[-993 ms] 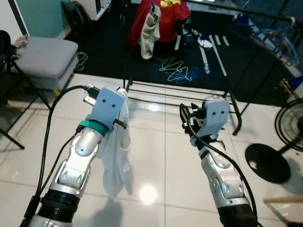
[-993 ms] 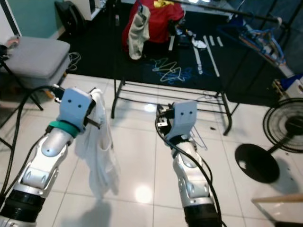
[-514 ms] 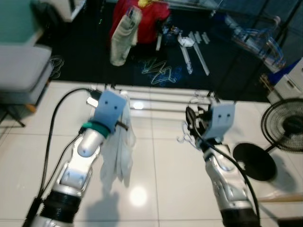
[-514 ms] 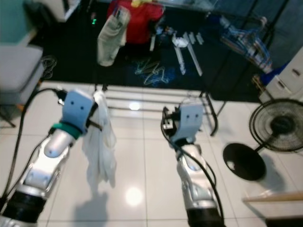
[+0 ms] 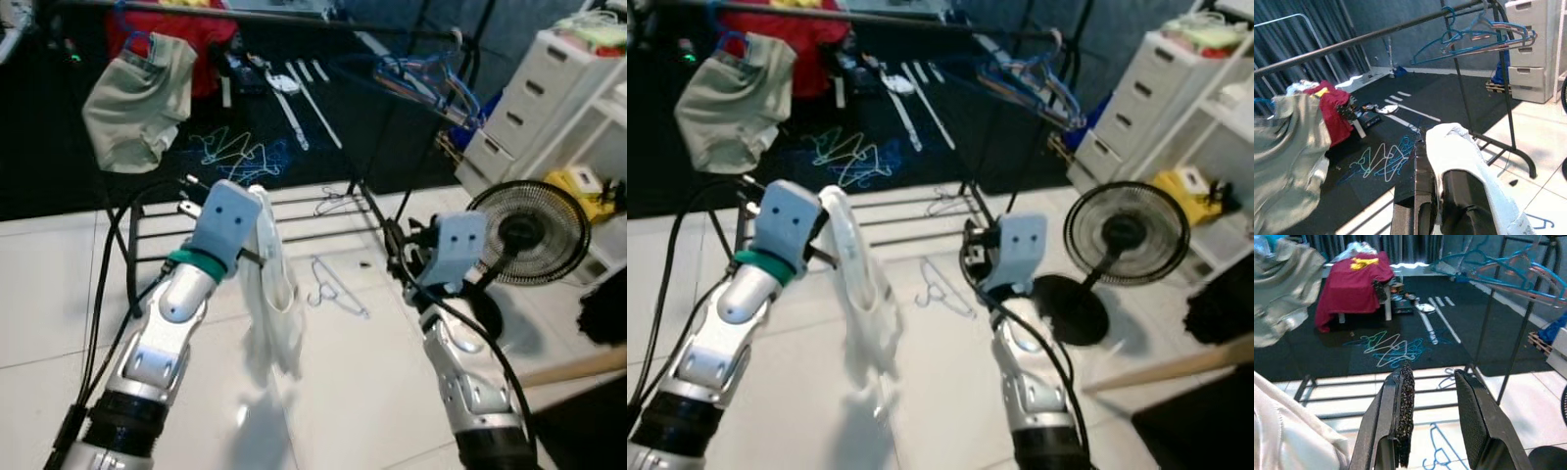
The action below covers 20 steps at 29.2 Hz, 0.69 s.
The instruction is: Hang hanger
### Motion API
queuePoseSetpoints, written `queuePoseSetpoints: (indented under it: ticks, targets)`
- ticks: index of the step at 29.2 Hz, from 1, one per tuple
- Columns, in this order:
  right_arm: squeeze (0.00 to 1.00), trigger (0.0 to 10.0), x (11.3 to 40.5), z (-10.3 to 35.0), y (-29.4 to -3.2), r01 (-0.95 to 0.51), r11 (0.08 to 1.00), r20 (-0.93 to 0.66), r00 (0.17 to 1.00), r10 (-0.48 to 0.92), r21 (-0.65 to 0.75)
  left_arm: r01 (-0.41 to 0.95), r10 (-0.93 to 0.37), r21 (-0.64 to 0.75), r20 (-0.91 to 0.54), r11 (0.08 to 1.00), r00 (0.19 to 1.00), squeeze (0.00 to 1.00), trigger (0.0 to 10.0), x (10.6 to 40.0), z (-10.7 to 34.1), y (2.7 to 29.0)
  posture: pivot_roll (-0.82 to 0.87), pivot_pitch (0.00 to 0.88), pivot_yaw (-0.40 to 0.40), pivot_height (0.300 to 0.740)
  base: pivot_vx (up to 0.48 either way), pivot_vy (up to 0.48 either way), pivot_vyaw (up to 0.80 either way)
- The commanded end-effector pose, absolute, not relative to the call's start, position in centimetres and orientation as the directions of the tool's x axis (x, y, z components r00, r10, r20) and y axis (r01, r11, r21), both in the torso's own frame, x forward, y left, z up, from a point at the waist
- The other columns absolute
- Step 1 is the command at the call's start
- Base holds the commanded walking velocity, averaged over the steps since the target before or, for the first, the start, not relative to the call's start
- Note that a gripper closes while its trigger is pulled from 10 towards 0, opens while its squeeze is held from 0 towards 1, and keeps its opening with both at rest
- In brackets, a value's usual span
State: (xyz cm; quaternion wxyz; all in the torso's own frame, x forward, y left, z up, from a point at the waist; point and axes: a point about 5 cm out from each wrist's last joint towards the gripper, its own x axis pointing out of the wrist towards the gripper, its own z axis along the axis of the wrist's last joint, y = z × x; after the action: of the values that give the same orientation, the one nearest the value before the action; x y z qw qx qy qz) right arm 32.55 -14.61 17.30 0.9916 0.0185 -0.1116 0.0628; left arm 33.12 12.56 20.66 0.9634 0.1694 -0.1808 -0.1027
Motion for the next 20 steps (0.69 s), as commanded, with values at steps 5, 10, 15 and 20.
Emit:
queuePoseSetpoints:
  ticks: [5, 10, 15, 20]
  targets:
    - [0.0, 10.0, 32.45, 16.8, -15.28, -0.104, 0.994, 0.207, 0.973, 0.098, 0.018, 0.15, -0.279, 0.365, 0.332, 0.919, 0.901, 0.0, 10.0, 33.02, 21.03, 12.02, 0.0, 0.032, 0.032, 0.74, 0.48, 0.0, -0.62]
    - [0.0, 10.0, 32.5, 16.73, -15.23, -0.104, 0.994, 0.207, 0.973, 0.098, 0.02, 0.152, -0.281, 0.366, 0.333, 0.918, 0.9, 0.0, 10.0, 33.11, 21.06, 12.02, 0.0, 0.027, 0.035, 0.74, 0.48, 0.0, -0.58]
    - [0.0, 10.0, 32.5, 16.78, -15.31, -0.102, 0.995, 0.209, 0.973, 0.095, 0.022, 0.154, -0.284, 0.366, 0.334, 0.918, 0.899, 0.0, 10.0, 33.15, 21.09, 11.95, 0.0, 0.026, 0.035, 0.74, 0.48, 0.0, -0.68]
    - [0.0, 10.0, 32.49, 16.83, -15.39, -0.098, 0.995, 0.21, 0.973, 0.092, 0.019, 0.156, -0.286, 0.365, 0.334, 0.918, 0.898, 0.0, 10.0, 33.16, 21.09, 11.9, 0.0, 0.026, 0.035, 0.74, 0.48, 0.0, -0.72]
